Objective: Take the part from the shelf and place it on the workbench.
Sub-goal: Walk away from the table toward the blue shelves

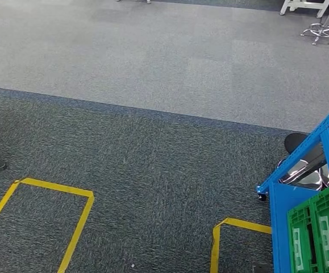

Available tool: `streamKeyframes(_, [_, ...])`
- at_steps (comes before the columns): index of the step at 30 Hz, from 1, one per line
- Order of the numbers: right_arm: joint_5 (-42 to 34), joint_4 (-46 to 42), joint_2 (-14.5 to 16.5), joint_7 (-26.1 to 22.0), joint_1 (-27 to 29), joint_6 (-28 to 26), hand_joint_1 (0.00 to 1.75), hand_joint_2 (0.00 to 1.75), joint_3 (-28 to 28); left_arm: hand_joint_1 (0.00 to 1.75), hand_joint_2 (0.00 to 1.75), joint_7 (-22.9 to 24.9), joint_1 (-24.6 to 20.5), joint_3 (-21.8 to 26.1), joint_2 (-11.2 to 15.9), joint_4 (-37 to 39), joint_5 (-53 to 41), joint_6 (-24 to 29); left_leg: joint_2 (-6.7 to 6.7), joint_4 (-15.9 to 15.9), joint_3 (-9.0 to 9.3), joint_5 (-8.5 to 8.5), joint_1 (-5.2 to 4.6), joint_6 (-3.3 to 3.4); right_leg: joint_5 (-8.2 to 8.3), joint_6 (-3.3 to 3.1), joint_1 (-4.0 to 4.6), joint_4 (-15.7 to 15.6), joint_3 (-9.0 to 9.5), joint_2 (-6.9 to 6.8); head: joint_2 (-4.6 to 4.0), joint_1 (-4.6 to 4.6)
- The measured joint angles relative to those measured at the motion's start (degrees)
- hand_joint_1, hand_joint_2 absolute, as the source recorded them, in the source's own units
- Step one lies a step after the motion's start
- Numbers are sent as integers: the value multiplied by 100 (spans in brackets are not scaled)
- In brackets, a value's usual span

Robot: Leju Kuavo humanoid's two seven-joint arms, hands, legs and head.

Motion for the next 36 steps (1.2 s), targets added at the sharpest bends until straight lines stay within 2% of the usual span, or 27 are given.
streamKeyframes(10, [50, 24, -3, -51, 2, 1, 0, 0, -49, 0, 0, -241, -5, 0, 2, 1, 198, -134, 0, -1, 0, 2, 10, 4, 0, 0, 12, 4, -7, 0, 0, -1])
streamKeyframes(36, [173, 24, -3, -11, 0, 1, 0, 0, -156, 0, 0, -262, -5, -1, 2, 2, 235, -123, 0, -1, 0, 4, 19, 2, 0, 0, 17, 6, -6, 0, 0, -1])
